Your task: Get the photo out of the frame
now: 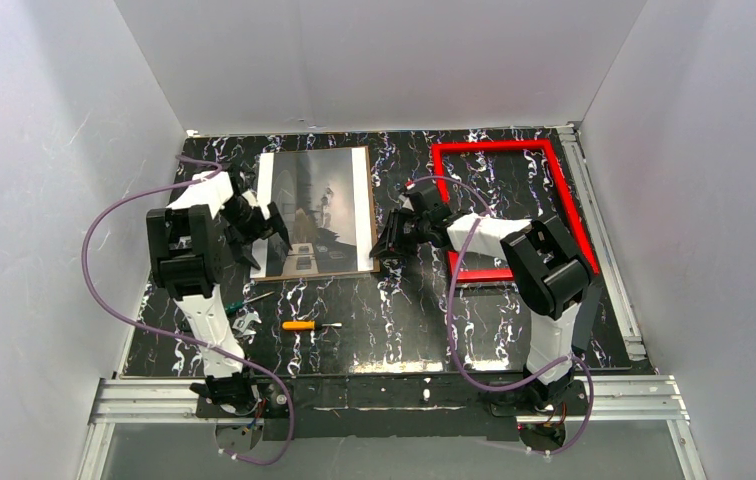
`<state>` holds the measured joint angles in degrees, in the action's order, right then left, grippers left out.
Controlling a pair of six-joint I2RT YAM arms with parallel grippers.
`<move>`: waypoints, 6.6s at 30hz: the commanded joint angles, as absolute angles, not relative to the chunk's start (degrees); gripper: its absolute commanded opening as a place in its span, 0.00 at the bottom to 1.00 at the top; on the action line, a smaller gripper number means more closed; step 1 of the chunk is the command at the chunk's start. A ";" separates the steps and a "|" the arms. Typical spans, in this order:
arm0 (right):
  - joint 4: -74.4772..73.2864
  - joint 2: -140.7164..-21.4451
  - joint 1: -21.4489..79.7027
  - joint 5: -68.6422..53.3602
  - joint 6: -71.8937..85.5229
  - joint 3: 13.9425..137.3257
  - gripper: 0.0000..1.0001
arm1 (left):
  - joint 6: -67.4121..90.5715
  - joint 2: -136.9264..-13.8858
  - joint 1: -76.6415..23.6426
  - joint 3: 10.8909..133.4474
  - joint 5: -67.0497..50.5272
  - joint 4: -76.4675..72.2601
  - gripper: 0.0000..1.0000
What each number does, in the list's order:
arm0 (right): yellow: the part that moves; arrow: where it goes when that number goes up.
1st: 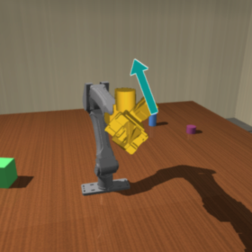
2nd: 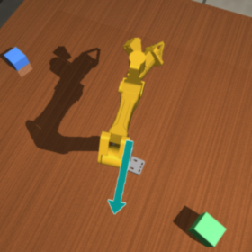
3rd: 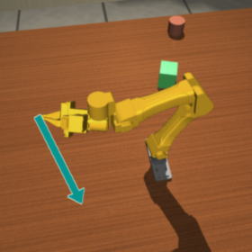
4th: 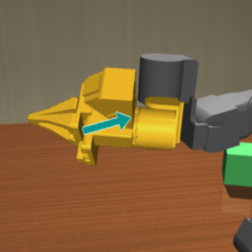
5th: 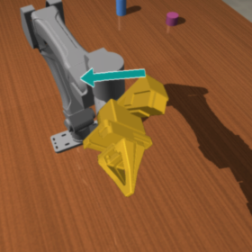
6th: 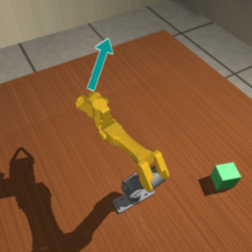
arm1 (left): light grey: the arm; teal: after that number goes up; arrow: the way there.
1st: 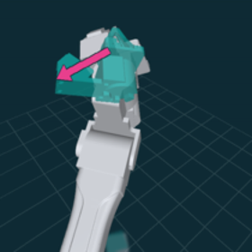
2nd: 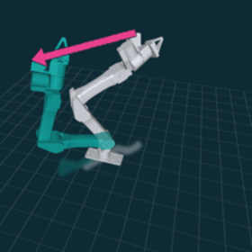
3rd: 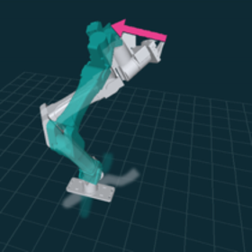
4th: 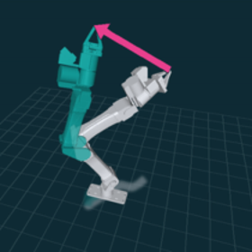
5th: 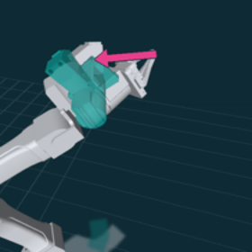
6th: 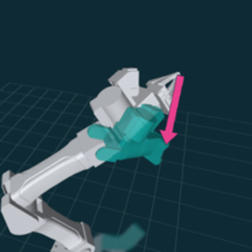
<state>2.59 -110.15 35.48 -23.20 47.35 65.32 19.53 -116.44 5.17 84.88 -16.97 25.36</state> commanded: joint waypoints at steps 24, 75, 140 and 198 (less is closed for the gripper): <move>2.29 -109.76 36.16 -23.14 46.54 67.37 0.34 | 19.50 -122.08 8.44 90.07 -13.62 33.29 0.95; 18.40 -115.28 33.49 -31.75 63.12 58.05 0.37 | 18.81 -126.02 8.80 92.17 -10.72 36.21 0.95; 5.78 -118.21 37.16 -27.93 53.54 70.12 0.36 | 18.81 -128.32 8.87 92.56 -10.75 36.74 0.96; -12.32 -123.34 31.74 -28.71 25.86 90.22 0.10 | 18.55 -129.06 8.91 92.82 -11.36 36.69 0.96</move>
